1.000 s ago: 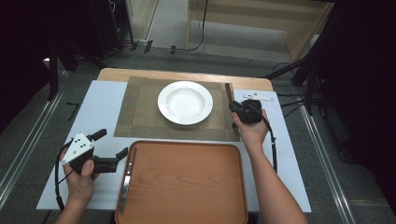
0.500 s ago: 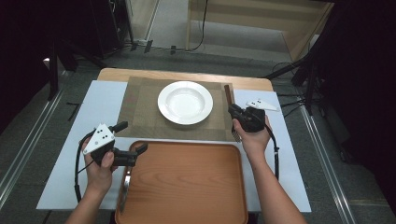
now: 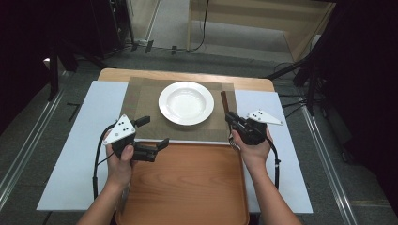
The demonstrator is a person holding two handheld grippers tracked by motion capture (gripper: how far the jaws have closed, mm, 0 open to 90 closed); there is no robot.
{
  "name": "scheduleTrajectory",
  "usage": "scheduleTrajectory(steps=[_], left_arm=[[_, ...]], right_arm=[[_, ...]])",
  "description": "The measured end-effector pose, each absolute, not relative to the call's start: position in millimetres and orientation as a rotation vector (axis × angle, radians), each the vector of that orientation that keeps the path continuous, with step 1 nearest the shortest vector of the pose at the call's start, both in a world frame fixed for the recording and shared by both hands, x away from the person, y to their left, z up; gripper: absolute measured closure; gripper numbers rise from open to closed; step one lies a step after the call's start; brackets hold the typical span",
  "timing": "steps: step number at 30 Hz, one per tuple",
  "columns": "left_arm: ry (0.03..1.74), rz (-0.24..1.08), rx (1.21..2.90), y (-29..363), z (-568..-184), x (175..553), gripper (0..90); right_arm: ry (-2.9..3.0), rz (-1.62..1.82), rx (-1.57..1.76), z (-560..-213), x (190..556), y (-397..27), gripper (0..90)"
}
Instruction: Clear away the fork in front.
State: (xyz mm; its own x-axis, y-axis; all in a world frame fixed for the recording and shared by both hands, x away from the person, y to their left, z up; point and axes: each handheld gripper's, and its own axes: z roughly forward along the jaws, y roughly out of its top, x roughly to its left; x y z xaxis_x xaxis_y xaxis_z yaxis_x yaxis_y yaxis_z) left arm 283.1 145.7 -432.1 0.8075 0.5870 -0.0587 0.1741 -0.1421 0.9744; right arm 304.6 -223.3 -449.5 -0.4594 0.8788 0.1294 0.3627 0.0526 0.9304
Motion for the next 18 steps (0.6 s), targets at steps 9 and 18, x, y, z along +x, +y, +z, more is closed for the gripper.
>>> scheduleTrajectory(steps=[9,18], left_arm=[[0.582,0.318,1.727,126.6,-437.8,278.1,0.0],[0.584,0.259,1.720,119.7,-444.4,268.9,0.7]], right_arm=[[1.873,1.468,1.178,-455.2,276.3,-210.2,76.2],[1.909,1.502,1.127,-463.9,251.1,-191.3,76.2]])
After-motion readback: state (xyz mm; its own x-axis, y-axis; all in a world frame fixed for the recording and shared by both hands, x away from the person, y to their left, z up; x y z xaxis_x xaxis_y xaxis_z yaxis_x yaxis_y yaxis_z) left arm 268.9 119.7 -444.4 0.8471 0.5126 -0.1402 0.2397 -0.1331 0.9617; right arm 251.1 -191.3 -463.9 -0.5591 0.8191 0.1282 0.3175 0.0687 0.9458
